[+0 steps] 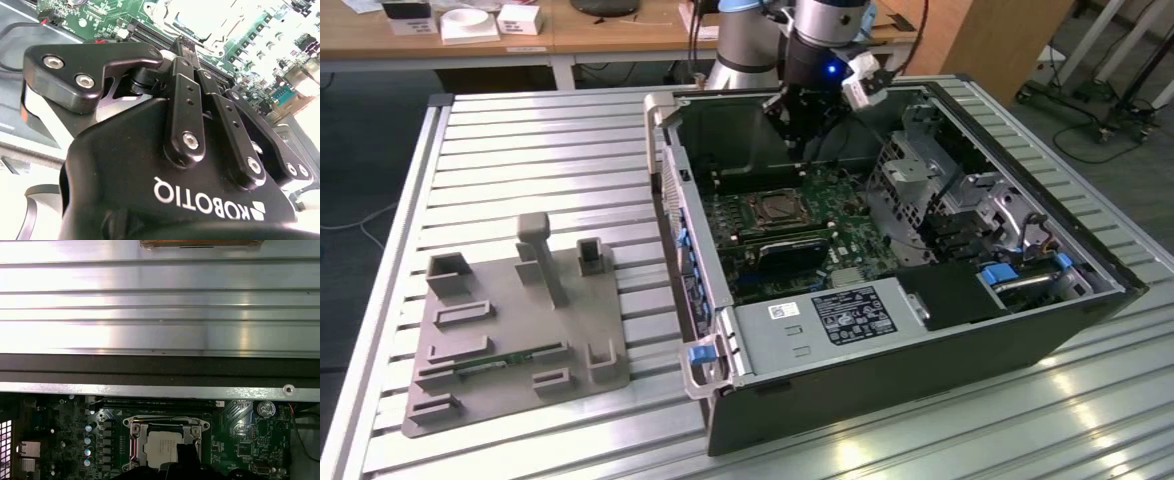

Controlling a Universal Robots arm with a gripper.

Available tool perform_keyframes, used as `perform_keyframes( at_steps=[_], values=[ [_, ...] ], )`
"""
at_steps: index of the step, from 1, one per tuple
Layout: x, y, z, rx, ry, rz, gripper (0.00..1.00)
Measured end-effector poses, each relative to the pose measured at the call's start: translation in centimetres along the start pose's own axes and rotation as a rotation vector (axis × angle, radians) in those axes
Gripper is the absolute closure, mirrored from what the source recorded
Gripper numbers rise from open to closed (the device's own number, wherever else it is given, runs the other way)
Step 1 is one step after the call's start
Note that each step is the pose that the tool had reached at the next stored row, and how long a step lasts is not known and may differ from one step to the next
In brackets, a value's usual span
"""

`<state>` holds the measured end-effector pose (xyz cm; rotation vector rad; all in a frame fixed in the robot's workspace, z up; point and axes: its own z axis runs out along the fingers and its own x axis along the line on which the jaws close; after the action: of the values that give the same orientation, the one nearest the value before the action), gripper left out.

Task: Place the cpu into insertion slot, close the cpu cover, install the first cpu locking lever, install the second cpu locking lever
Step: 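Install the second cpu locking lever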

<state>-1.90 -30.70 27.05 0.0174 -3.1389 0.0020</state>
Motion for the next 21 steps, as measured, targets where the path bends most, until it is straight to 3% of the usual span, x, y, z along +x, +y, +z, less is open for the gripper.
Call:
perform_keyframes(
  at_steps=[14,17,21],
  values=[
    [0.01,0.00,-2.20,0.0001,0.0000,0.000,0.90],
    [0.01,0.00,-2.38,0.0001,0.0001,0.000,0.90],
    [0.01,-0.01,-4.15,0.0001,0.0000,0.000,0.90]
  ],
)
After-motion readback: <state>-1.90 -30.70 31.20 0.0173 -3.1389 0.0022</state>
